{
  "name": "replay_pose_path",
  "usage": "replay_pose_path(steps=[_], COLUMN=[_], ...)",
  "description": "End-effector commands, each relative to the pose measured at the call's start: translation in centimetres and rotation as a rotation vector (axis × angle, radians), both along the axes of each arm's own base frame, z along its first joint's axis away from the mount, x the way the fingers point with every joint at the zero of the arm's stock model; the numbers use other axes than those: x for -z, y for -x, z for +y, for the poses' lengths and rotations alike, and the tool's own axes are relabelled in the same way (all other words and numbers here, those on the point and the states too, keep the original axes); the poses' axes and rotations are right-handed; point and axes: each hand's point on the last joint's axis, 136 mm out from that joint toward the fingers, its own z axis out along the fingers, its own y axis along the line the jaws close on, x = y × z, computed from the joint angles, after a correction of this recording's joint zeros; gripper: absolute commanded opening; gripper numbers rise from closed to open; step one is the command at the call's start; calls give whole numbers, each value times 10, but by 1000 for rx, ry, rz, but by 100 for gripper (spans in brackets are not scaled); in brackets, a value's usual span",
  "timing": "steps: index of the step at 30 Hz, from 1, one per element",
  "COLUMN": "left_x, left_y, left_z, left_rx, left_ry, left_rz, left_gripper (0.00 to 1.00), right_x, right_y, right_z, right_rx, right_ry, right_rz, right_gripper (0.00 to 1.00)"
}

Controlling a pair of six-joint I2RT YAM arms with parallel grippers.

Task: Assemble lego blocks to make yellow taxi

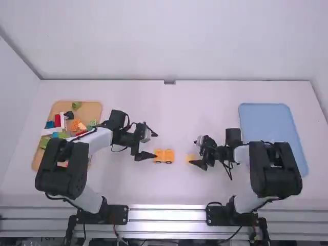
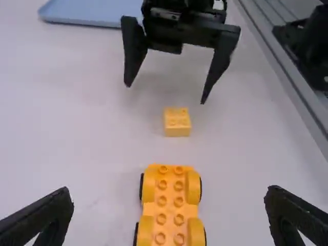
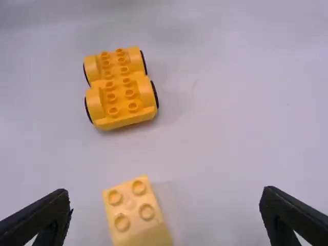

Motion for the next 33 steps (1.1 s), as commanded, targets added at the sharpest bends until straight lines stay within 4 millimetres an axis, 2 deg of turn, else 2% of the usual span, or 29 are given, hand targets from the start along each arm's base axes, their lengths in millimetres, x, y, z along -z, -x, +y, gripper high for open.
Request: replay_pose_path(steps=[1, 9, 14, 19, 21, 27, 28, 33], left_x=[10, 34, 40, 40, 42, 40, 40, 38], left_y=[8, 14, 10, 11, 13, 19, 19, 17], left_z=[-2, 0, 0, -1, 1, -2, -2, -3], left_rx=[14, -54, -136, -178, -181, -155, -154, -154], left_ry=[-29, -43, 1, 39, 40, 60, 61, 63], left_rz=[8, 35, 43, 20, 7, 23, 20, 13], left_gripper=[99, 99, 99, 99, 99, 99, 99, 99], right_x=[6, 24, 25, 28, 29, 36, 39, 43], right_y=[-1, -3, -1, -1, 2, 3, 4, 6], right_z=[4, 0, 3, 3, 3, 4, 3, 3], right_rx=[-64, -118, -186, -215, -253, -260, -258, -259], right_ry=[3, 38, -6, -19, -17, -17, -17, -20], right_rz=[-38, -62, -117, -86, -101, -94, -87, -70], right_gripper=[99, 98, 96, 90, 80, 70, 66, 56])
